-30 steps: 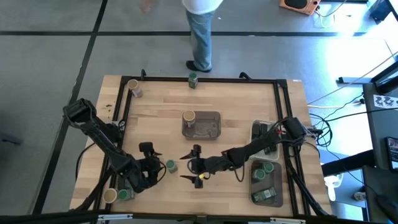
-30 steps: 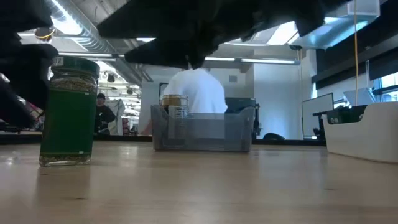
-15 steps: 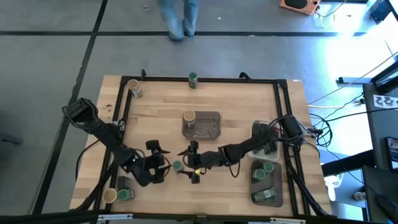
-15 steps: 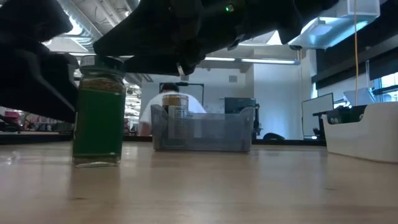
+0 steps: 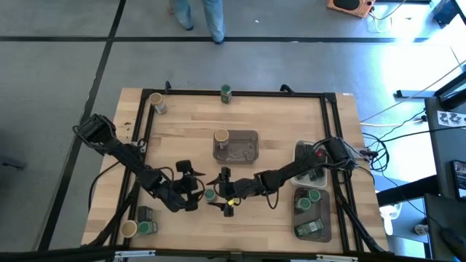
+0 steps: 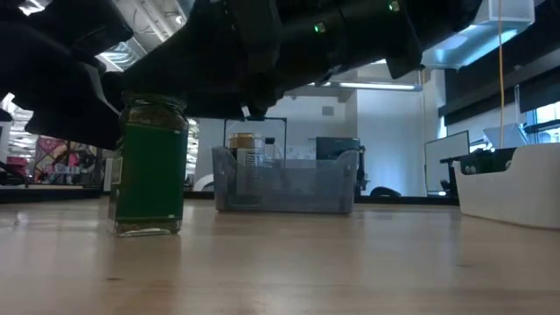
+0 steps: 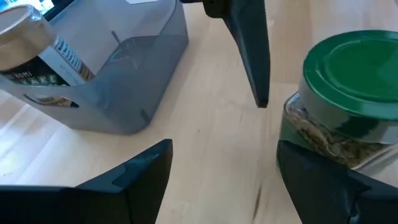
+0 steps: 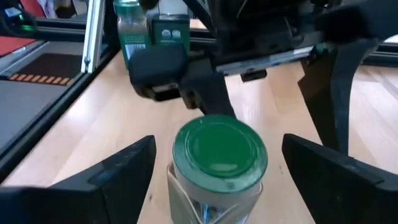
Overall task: Sort spices by type
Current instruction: Put the center green seasoning bottle into the bottom black bin
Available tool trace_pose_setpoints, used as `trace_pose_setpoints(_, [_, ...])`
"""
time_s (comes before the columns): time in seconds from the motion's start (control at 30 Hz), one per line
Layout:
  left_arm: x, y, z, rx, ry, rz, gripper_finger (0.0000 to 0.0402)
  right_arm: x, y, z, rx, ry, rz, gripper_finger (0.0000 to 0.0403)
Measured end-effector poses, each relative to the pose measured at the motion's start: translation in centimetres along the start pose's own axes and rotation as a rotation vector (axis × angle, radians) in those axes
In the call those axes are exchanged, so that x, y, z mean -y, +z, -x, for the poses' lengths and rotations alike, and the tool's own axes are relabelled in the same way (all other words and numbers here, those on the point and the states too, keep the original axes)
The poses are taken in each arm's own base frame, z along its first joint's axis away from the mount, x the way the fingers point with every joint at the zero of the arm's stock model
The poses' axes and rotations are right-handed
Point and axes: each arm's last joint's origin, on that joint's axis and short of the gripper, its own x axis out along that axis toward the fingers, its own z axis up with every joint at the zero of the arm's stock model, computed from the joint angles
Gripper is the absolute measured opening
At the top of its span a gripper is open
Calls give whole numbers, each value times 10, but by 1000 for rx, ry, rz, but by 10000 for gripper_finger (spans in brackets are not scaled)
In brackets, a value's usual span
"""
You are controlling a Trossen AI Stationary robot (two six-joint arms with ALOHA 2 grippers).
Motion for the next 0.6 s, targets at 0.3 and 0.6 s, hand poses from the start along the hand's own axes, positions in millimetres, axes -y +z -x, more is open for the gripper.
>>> trace_pose_setpoints(0.3, [0, 0, 0, -2, 0, 4, 285, 1, -13, -12, 57, -28, -42, 346])
trace_pose_setpoints(0.6, [0, -1, 0, -3, 1, -4, 285, 1, -13, -12, 70, -28, -44, 235])
